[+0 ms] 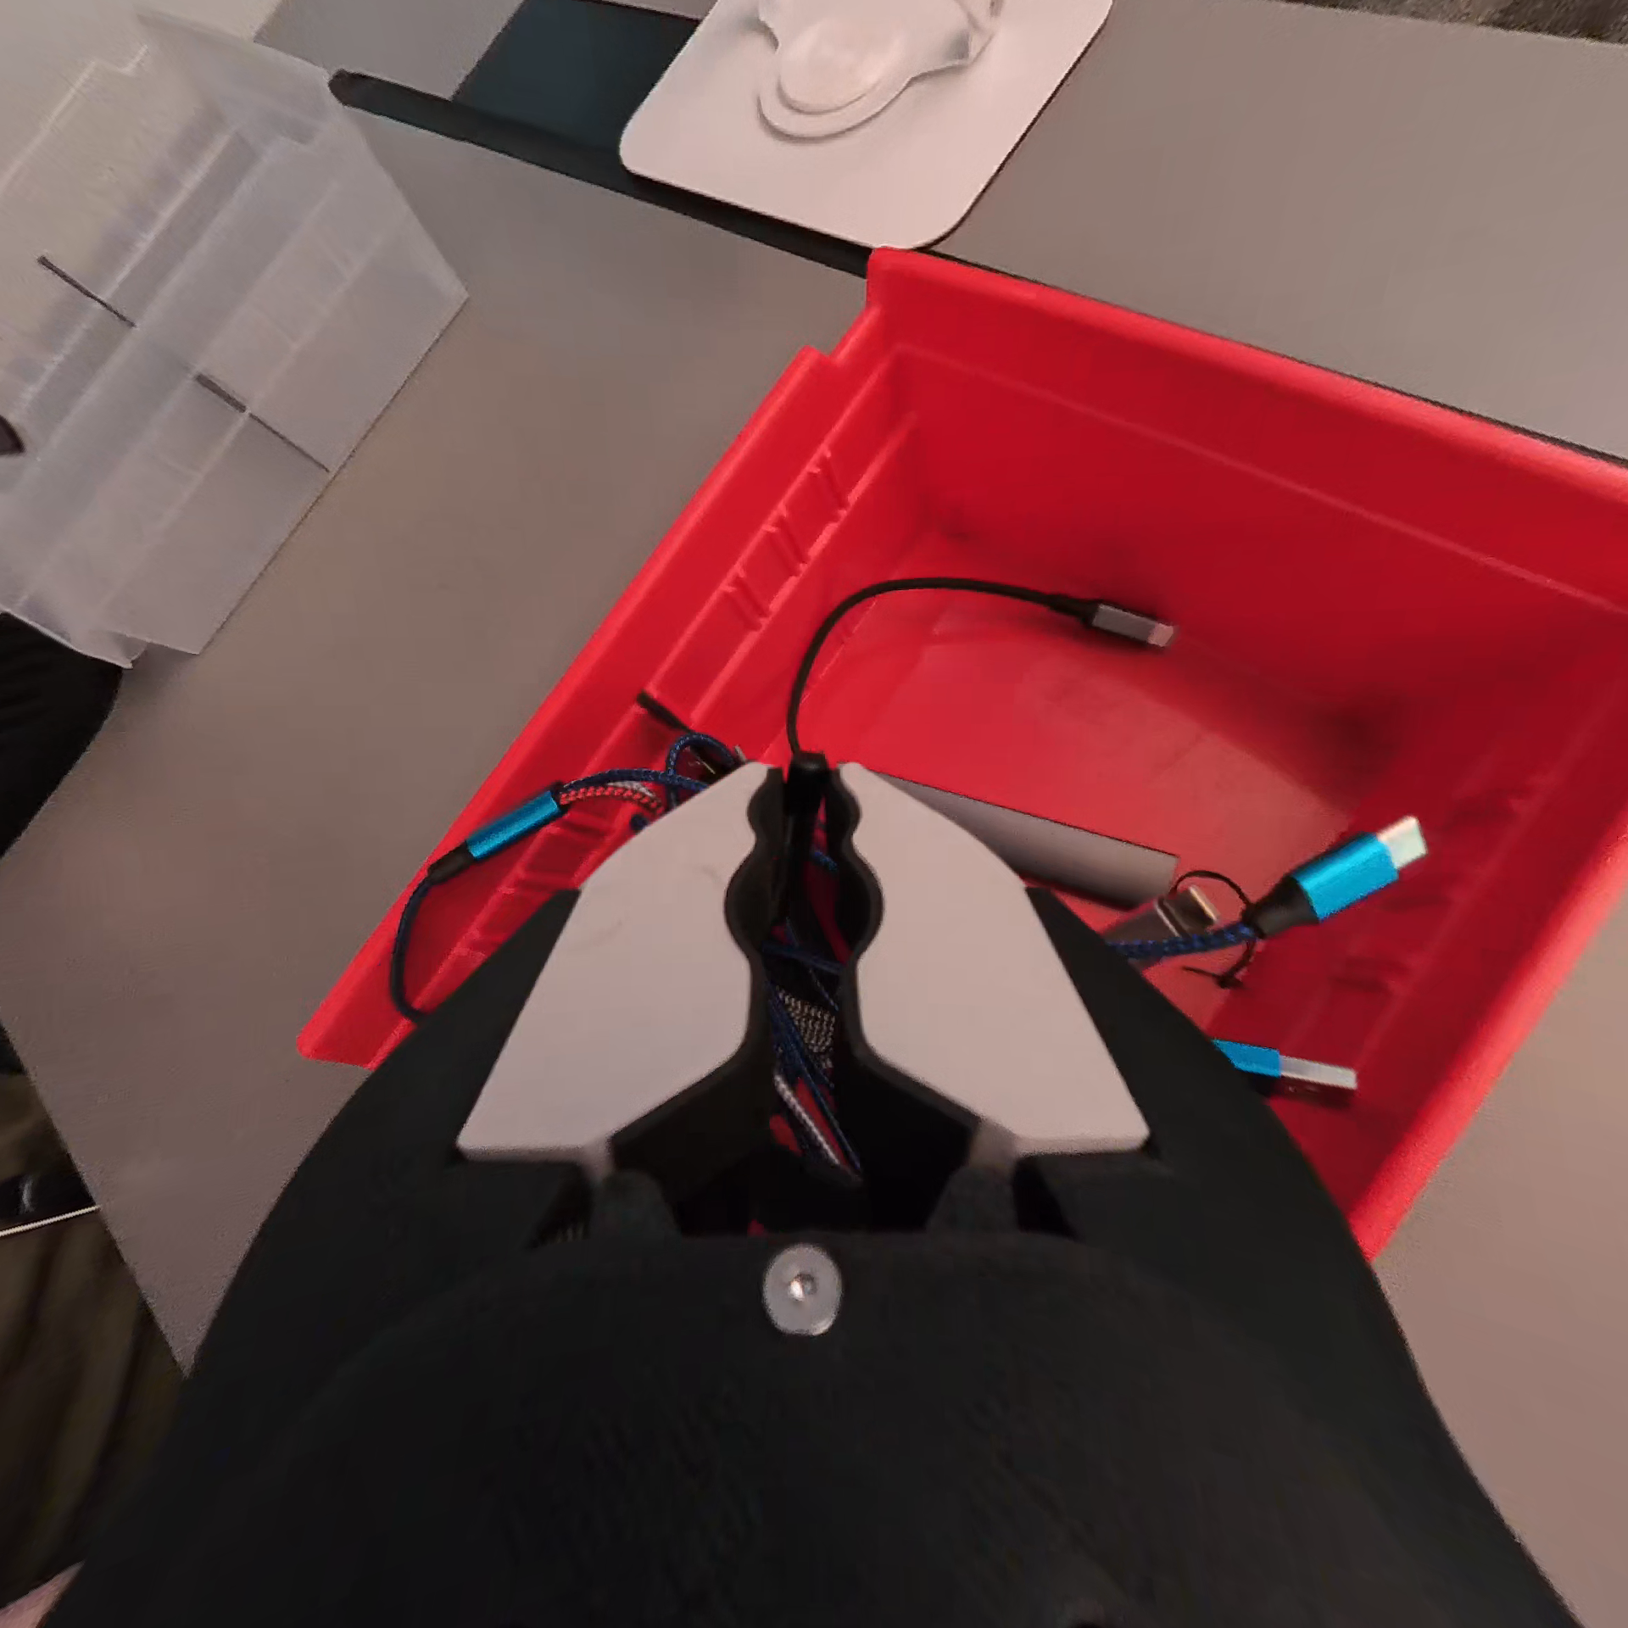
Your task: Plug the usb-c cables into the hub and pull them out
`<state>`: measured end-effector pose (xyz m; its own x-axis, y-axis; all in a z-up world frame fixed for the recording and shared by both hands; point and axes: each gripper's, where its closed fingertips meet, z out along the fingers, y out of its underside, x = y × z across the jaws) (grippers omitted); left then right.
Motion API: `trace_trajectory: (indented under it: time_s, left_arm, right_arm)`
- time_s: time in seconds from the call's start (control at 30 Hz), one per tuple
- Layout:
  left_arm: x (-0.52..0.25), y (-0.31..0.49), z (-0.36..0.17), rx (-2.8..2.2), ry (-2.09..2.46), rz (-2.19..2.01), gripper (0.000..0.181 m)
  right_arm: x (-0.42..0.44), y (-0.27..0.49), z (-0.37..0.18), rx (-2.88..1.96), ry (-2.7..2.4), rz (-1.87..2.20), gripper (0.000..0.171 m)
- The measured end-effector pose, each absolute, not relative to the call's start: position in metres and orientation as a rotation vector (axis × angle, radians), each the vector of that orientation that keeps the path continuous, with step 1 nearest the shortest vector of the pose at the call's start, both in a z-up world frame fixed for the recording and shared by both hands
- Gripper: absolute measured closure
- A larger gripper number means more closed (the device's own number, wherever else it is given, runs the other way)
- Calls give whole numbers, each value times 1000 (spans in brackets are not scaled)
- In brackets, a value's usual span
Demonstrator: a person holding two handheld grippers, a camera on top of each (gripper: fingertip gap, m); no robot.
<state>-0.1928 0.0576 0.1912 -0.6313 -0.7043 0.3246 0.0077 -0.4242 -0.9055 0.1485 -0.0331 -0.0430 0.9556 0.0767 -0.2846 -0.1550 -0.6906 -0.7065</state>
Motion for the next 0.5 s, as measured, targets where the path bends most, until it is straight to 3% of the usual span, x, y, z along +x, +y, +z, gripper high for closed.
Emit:
trace_trajectory:
  time_s: [0.2, 0.33, 0.5]
  left_arm:
    - [-167, 32, 173, -1031, 1450, -2125, 173]
    - [-155, 21, 163, -1058, 1497, -2133, 173]
    - [-143, 15, 153, -1093, 1518, -2142, 172]
  right_arm:
    - [138, -45, -29, -2230, -47, 436, 156]
    - [133, -53, -25, -2244, -203, 277, 126]
    - [96, -28, 22, -2066, -352, 211, 125]
